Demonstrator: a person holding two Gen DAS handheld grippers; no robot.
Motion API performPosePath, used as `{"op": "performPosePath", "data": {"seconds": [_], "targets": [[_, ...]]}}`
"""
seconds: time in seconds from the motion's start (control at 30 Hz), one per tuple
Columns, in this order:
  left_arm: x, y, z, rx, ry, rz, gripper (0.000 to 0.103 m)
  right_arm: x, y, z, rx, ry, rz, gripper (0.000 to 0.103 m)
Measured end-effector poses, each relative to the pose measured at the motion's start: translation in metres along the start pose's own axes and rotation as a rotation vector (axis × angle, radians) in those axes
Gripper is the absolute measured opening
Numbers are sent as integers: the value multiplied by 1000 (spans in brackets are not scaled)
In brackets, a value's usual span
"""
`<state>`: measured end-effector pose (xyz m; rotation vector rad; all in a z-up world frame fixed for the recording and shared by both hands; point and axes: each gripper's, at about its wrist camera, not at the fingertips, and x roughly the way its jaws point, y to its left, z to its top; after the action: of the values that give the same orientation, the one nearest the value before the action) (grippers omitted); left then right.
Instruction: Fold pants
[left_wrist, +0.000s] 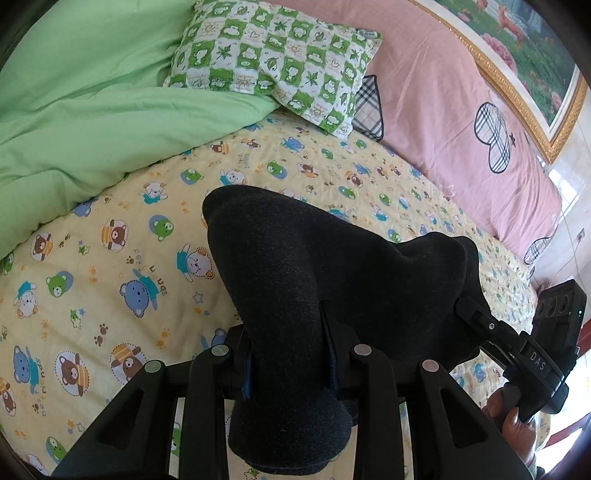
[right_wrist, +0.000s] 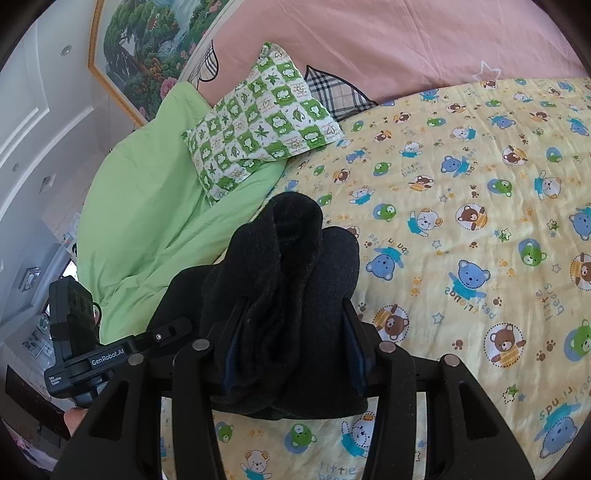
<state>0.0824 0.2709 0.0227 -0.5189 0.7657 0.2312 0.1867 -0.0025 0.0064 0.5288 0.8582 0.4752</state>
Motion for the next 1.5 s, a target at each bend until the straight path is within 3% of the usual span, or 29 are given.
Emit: {"op": "performPosePath", "data": {"seconds": [0.27,0.4,0.5,1.07,1.33,1.5], "targets": [[14,11,-10,-23,37,9,43,8,-13,-3,-14,25,-42,57],[19,11,-11,-14,41,17,56,12,-26,-4,-3,27,-60,57],[23,16,-12,-31,48,15,64,14,-37,-5,17,29,-58,65],[-1,11,-34,-8,69,35,74,-6,-36,-11,36,17,-71,71],[-19,-1,-46,39,53,50,79,-20,-9,-16,-40,20,-68,79],[-34,-4,-52,57,32,60,79,-27,18,-24,-154,22,-79,86]]}}
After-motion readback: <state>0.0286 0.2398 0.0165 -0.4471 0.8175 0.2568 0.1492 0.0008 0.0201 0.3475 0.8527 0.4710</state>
